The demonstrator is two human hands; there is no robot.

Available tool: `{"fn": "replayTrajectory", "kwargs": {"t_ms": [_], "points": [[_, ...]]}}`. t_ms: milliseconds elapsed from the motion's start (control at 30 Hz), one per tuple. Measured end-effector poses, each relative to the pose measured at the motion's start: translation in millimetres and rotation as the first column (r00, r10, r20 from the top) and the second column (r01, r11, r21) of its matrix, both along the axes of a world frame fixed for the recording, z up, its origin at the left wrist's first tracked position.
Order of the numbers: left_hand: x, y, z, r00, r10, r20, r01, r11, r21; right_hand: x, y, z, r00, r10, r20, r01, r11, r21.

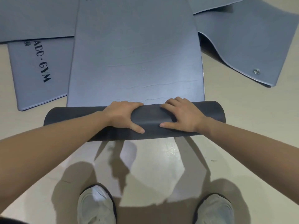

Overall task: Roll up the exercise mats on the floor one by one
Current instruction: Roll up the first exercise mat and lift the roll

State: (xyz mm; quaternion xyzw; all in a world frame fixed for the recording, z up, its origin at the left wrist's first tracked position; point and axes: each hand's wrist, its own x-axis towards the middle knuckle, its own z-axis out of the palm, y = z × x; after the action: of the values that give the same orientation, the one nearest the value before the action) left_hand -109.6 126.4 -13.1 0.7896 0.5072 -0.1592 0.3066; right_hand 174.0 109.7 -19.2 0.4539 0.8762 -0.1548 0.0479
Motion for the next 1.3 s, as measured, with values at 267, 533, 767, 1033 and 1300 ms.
{"fn": "replayTrajectory", "kwargs": {"t_ms": [267,533,767,1033,1300], "points": [[-2.3,45.3,4.7,0.988,0.130,0.088,-0.111,0.975,-0.195,7.6,-30.4,-19.7,0.986,-0.050,0.160,0.000,0.954,0.300],[5.0,46.3,31.3,0.984,0.158,0.087,-0.178,0.925,0.335,2.3,31.8,1.0,0.978,-0.041,0.203,0.020,0.995,0.103],[27.3,-0.4,8.7,0.996,-0.049,0.072,-0.012,0.736,0.676,0.7,97.0,20.3,0.957,-0.228,0.182,0.242,0.968,-0.060],[2.0,12.1,-22.2,0.985,-0.072,-0.156,0.158,0.731,0.664,-17.1,99.0,20.5,0.887,-0.457,0.059,0.414,0.847,0.334],[4.4,88.0,-17.3,0.975,-0.015,-0.222,0.133,0.838,0.529,-6.1,91.7,-1.5,0.936,-0.232,0.266,0.184,0.964,0.192]]}}
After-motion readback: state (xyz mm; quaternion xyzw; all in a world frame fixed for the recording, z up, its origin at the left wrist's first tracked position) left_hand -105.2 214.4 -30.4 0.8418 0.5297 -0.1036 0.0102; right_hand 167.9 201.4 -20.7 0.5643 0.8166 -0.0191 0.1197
